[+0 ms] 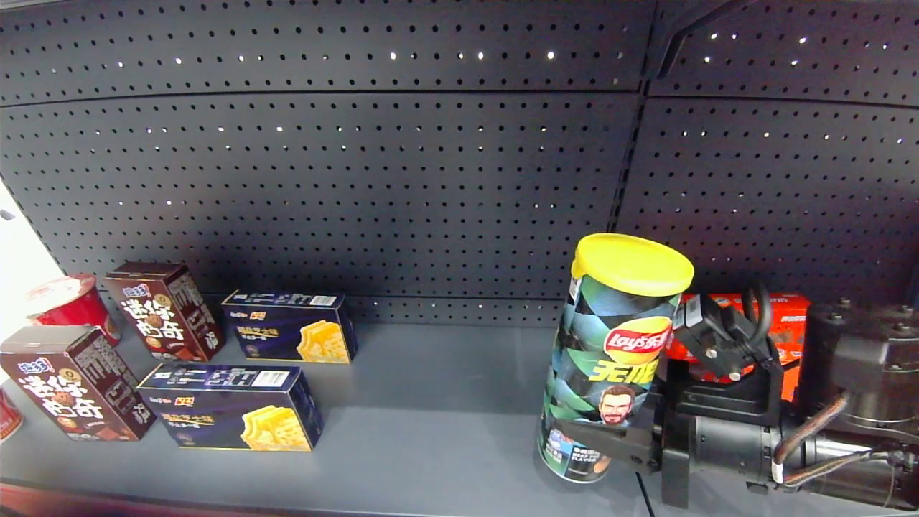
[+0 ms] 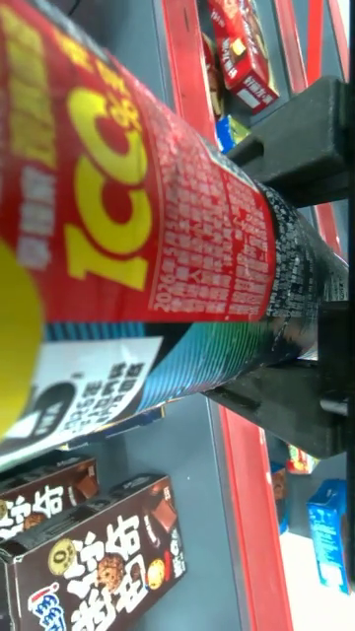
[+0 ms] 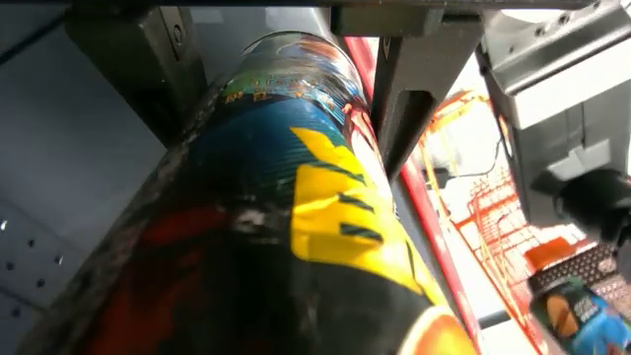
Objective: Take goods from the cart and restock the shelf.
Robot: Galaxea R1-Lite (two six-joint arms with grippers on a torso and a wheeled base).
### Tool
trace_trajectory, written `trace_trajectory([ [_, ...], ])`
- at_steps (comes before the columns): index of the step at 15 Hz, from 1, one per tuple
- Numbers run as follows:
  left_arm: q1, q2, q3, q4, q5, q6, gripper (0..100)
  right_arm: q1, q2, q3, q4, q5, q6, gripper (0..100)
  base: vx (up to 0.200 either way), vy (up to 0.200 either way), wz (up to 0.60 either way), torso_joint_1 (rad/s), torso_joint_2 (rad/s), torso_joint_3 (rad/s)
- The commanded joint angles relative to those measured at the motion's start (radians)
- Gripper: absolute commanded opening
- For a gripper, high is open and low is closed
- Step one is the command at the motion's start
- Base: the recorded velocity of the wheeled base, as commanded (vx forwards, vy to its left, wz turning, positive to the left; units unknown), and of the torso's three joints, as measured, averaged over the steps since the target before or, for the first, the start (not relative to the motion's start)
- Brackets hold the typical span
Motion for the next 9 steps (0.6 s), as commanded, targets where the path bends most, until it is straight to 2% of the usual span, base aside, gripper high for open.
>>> trace_trajectory([
  [1,0.000,-0.004,-0.014,-0.002,0.005,0.000,0,-0.002,-0.024,0.037,-0.001,0.002,0.000,0,0.000,0.000,0.00,0.000,0.00,0.000],
  [9,0.000,0.005,-0.040,-0.002,0.007,0.001,0,-0.047,0.099,0.109,-0.139,0.005,-0.011,0,0.000,0.000,0.00,0.000,0.00,0.000],
])
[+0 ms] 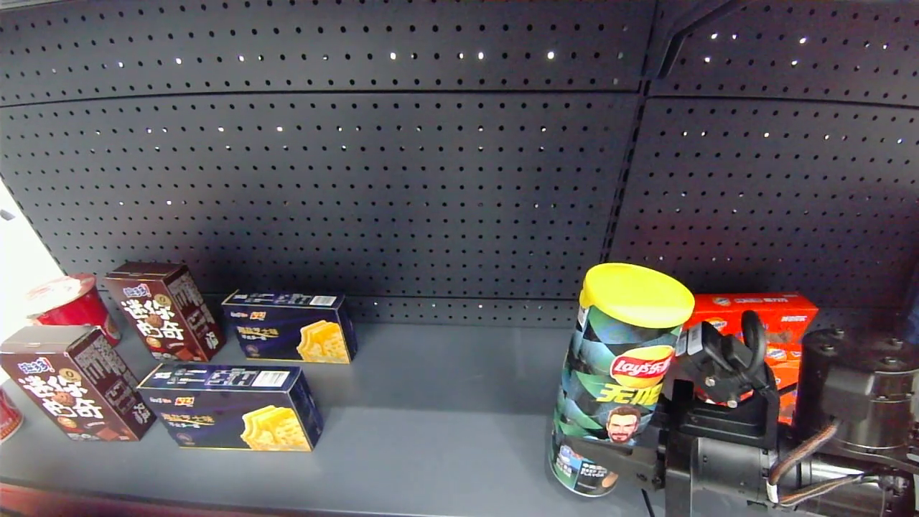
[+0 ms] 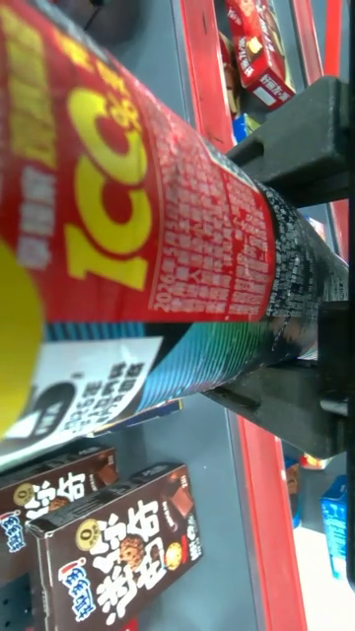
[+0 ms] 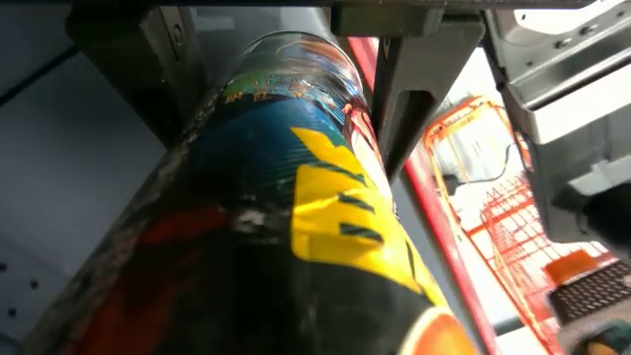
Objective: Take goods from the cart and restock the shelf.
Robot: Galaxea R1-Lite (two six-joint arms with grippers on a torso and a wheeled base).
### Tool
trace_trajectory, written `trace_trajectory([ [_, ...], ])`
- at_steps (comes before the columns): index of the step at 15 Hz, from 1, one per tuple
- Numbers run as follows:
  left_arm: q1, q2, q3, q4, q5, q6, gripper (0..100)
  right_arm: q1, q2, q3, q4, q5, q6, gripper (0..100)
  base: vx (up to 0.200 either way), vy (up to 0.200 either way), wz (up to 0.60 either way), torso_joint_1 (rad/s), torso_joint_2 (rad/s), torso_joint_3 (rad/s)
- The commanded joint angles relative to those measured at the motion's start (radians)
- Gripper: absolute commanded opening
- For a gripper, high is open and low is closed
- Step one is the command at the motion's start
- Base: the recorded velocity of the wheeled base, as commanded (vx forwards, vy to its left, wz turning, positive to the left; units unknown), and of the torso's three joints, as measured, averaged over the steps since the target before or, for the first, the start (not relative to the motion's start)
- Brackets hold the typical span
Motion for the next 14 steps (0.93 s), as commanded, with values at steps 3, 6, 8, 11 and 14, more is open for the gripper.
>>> trace_trajectory([
  [3,0.001,0.006,-0.005,0.000,0.000,0.000,0,-0.028,0.087,0.004,-0.033,0.004,-0.001,0,0.000,0.000,0.00,0.000,0.00,0.000],
  [6,-0.001,0.006,-0.004,0.001,0.000,-0.001,0,-0.025,0.108,0.002,-0.041,0.005,-0.001,0,0.000,0.000,0.00,0.000,0.00,0.000],
  [8,-0.001,0.005,0.001,0.001,0.000,0.000,0,-0.020,0.115,0.001,-0.042,0.005,-0.001,0,0.000,0.000,0.00,0.000,0.00,0.000],
  [11,-0.001,0.005,0.007,0.001,0.000,-0.001,0,-0.019,0.119,0.001,-0.042,0.012,-0.001,0,0.000,0.000,0.00,0.000,0.00,0.000],
  [14,0.001,0.003,0.007,0.001,0.000,-0.001,0,-0.008,0.124,0.004,-0.042,0.024,-0.002,0,0.000,0.000,0.00,0.000,0.00,0.000],
])
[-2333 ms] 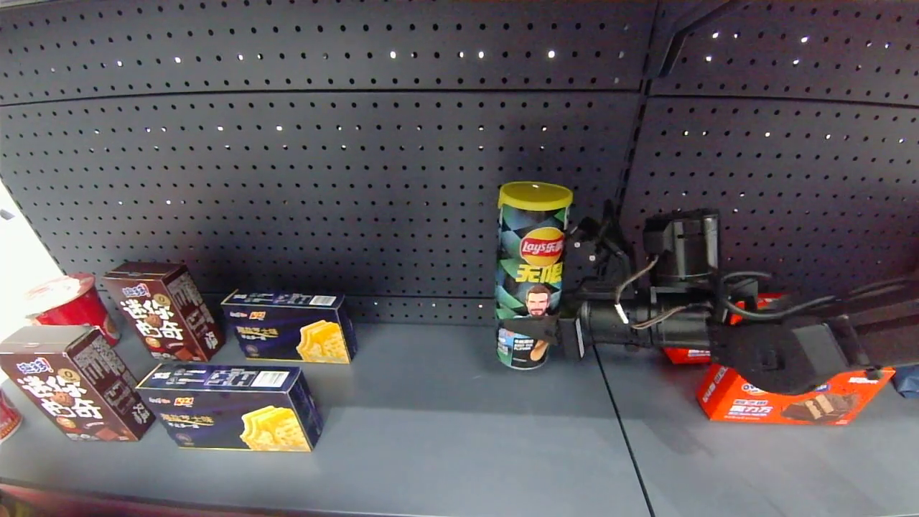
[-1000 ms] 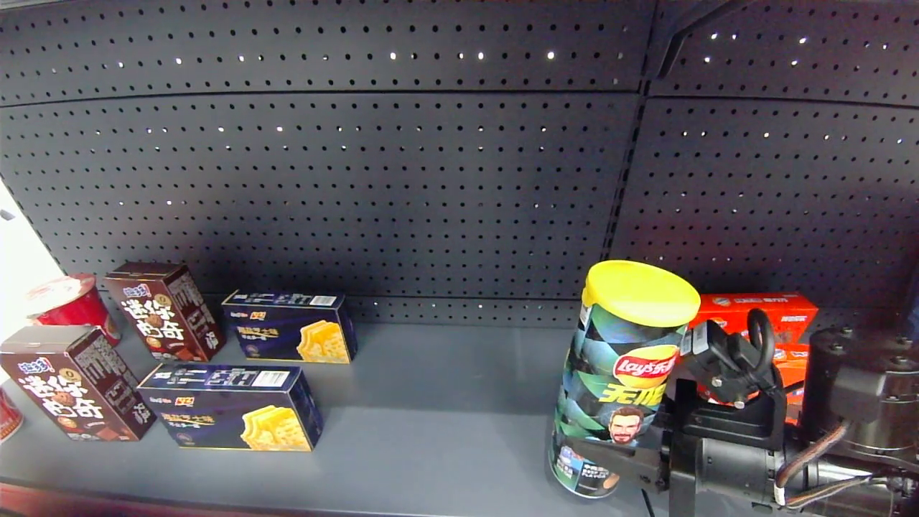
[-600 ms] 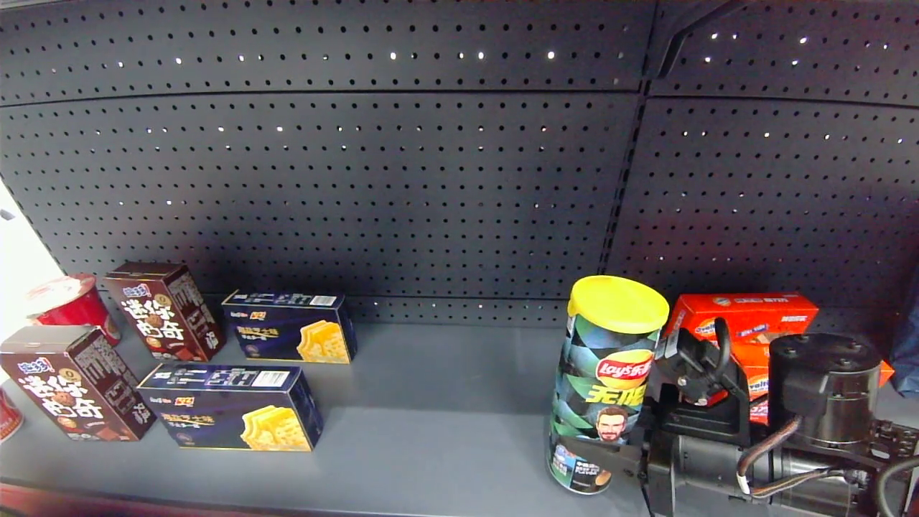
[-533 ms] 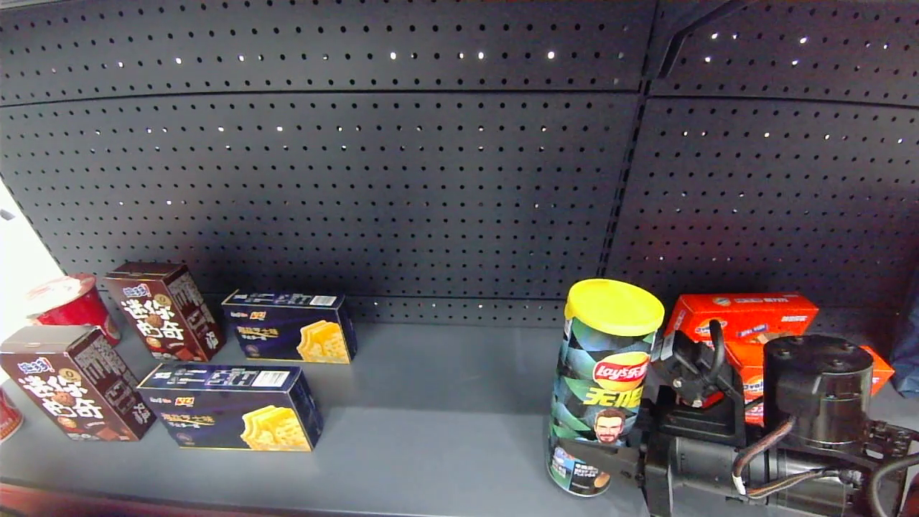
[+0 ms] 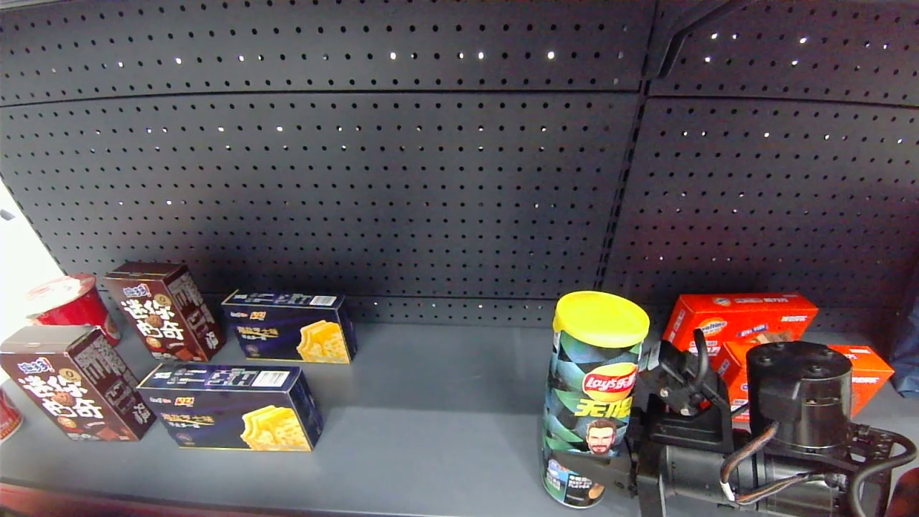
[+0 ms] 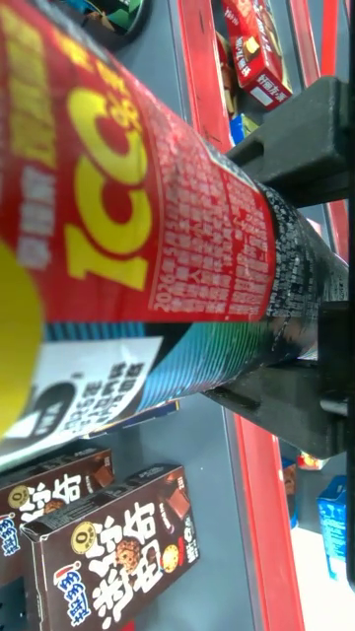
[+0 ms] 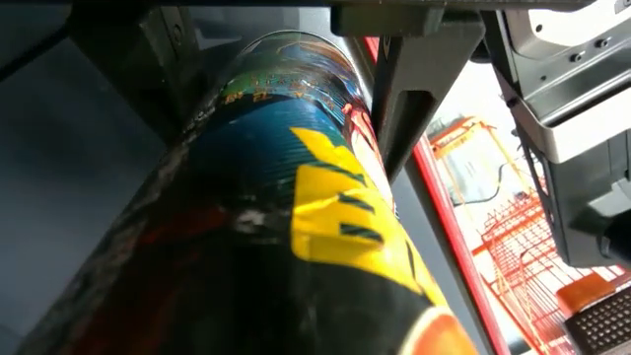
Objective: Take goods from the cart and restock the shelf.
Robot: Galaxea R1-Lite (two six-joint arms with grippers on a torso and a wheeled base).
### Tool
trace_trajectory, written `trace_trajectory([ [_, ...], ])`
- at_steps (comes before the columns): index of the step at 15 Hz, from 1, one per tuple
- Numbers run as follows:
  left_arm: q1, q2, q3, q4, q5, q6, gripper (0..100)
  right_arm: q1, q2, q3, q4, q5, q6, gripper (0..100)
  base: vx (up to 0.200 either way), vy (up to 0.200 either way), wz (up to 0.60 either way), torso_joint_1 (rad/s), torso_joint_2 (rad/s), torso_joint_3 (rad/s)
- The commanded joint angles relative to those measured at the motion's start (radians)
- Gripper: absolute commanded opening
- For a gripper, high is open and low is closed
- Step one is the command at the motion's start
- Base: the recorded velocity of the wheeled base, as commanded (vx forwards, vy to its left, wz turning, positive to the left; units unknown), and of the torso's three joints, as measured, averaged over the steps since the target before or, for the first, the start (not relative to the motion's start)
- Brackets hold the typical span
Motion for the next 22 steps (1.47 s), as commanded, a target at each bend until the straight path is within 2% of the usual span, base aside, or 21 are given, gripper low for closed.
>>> trace_trajectory([
  [1,0.001,0.000,0.000,0.000,0.000,-0.001,0,0.003,0.007,0.000,0.000,0.004,0.000,0,0.000,0.000,0.00,0.000,0.00,0.000],
  [8,0.001,-0.002,0.002,0.000,0.000,-0.001,0,0.003,0.062,-0.007,-0.043,0.004,-0.009,0,0.000,0.000,0.00,0.000,0.00,0.000],
  [9,0.001,-0.002,0.002,0.000,0.000,-0.001,0,0.003,0.062,-0.004,-0.043,0.004,-0.009,100,0.000,0.000,0.00,0.000,0.00,0.000],
  [13,0.001,-0.002,-0.001,0.000,0.000,-0.001,0,0.006,0.045,0.010,-0.041,-0.006,-0.009,100,0.000,0.000,0.00,0.000,0.00,0.000],
  [19,-0.001,-0.005,0.005,0.000,0.014,-0.001,0,0.000,-0.182,0.192,-0.035,-0.006,-0.009,100,0.000,0.000,0.00,0.000,0.00,0.000],
  [22,-0.001,-0.006,0.013,-0.002,0.014,-0.001,0,-0.003,-0.202,0.221,-0.035,-0.003,-0.009,100,0.000,0.000,0.00,0.000,0.00,0.000],
])
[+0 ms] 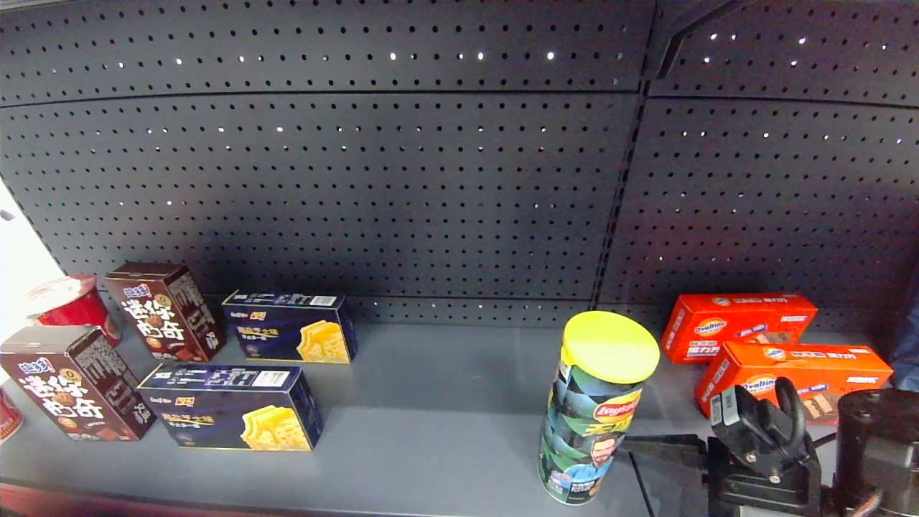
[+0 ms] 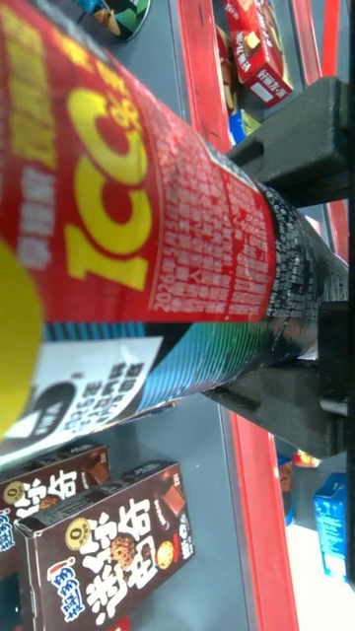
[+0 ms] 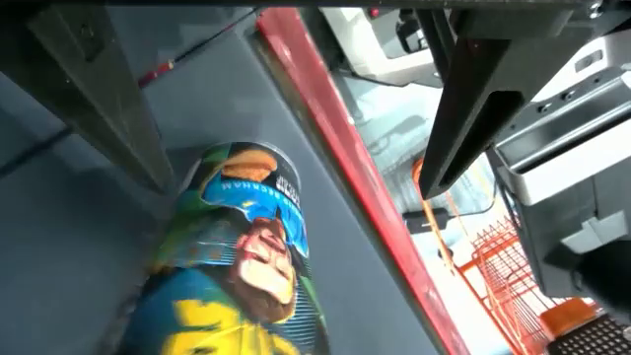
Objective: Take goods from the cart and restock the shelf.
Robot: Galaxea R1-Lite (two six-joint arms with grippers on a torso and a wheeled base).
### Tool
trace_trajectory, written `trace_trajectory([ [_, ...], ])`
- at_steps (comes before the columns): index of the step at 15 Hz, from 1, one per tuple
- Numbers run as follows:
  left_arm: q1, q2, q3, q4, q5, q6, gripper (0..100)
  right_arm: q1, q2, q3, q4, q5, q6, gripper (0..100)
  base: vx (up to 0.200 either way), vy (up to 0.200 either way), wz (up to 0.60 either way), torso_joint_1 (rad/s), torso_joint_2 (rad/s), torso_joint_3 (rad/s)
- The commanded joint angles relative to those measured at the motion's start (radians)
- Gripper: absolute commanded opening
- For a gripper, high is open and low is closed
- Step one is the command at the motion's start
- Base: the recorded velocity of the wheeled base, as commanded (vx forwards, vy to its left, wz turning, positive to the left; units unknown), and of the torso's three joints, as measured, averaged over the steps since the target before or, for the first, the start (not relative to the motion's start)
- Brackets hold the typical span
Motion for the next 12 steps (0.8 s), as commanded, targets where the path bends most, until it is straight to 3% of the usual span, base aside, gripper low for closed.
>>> trace_trajectory([
  [1,0.002,-0.004,0.001,0.001,0.001,0.000,0,0.004,-0.035,0.013,-0.003,0.001,0.000,100,0.000,0.000,0.00,0.000,0.00,0.000],
  [9,-0.001,-0.025,0.017,0.001,0.010,0.000,0,-0.023,0.034,-0.050,-0.003,0.005,-0.002,100,0.000,0.000,0.00,0.000,0.00,0.000],
  [12,0.000,-0.037,0.024,0.003,0.010,0.000,0,0.006,0.013,-0.033,-0.005,0.009,-0.002,100,0.000,0.000,0.00,0.000,0.00,0.000],
])
